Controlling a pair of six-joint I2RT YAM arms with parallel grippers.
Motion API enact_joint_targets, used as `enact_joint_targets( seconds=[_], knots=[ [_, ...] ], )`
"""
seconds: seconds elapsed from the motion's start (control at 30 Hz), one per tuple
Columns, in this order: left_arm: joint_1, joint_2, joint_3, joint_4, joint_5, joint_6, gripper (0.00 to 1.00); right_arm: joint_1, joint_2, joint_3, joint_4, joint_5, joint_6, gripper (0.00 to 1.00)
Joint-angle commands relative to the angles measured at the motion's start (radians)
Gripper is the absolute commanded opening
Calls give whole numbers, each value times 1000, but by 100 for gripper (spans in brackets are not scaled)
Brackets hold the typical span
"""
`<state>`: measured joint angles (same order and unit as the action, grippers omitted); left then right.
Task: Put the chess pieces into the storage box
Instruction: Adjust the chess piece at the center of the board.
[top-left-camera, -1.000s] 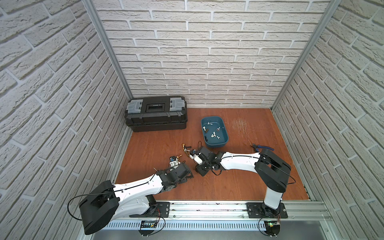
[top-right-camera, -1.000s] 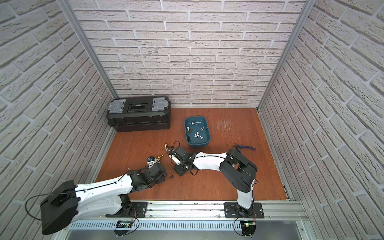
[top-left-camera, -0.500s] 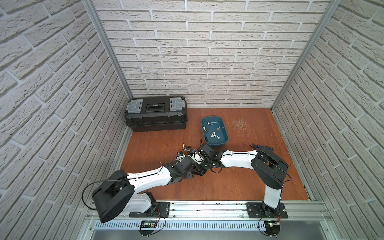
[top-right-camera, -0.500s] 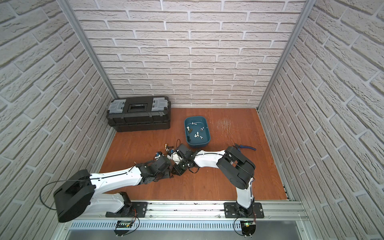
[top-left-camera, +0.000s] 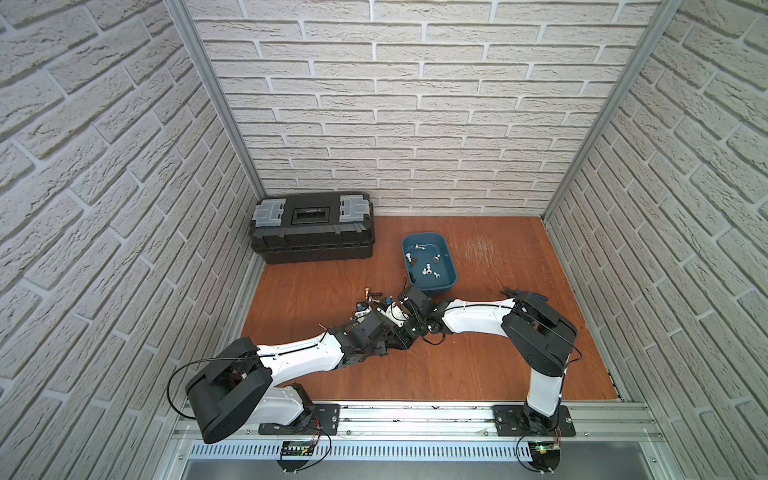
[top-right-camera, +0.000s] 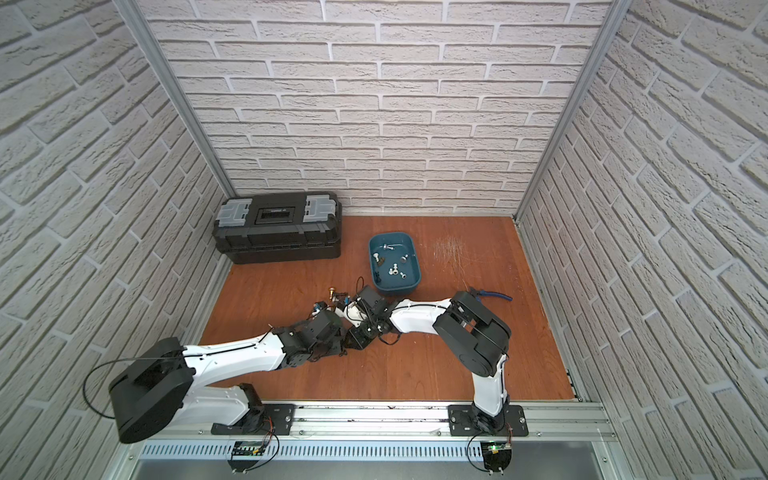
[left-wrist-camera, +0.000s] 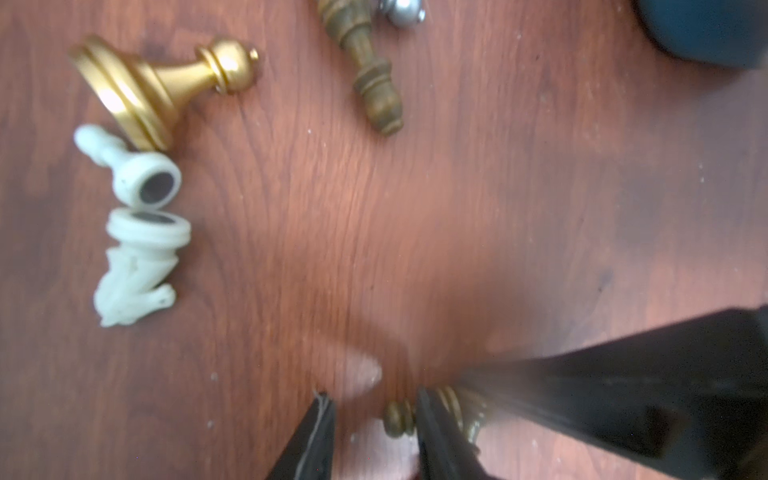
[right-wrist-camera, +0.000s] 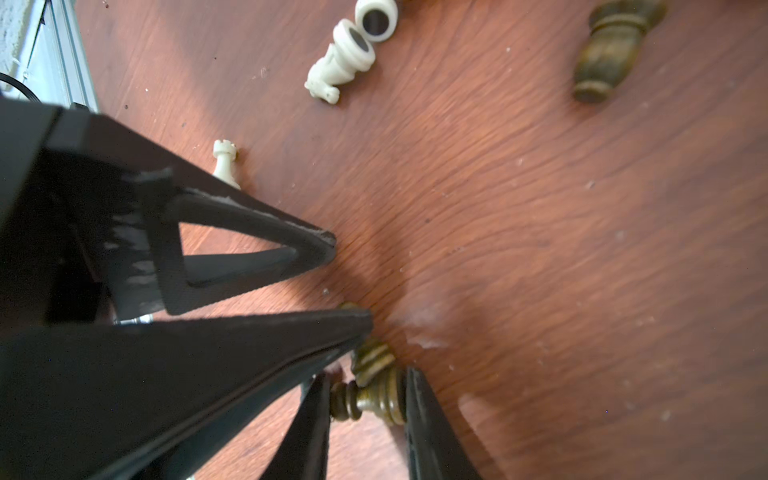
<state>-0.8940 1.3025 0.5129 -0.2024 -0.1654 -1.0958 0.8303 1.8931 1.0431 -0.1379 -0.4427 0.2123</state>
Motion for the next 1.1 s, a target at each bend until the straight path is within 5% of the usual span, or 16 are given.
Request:
enact_joint_targets(
  seconds=[0.0,0.43,1.07],
  knots=[
    [-14,1,-25,-64,47,0,38,-5,61,-41,-120,64,24,2],
    [-47,94,-24,-134,34,-24,27,-13,48,-48,-129,101,38,2],
    [-113,54,-102,-175,7,-101,25,-28,17,-61,-151,191,84,2]
  ],
)
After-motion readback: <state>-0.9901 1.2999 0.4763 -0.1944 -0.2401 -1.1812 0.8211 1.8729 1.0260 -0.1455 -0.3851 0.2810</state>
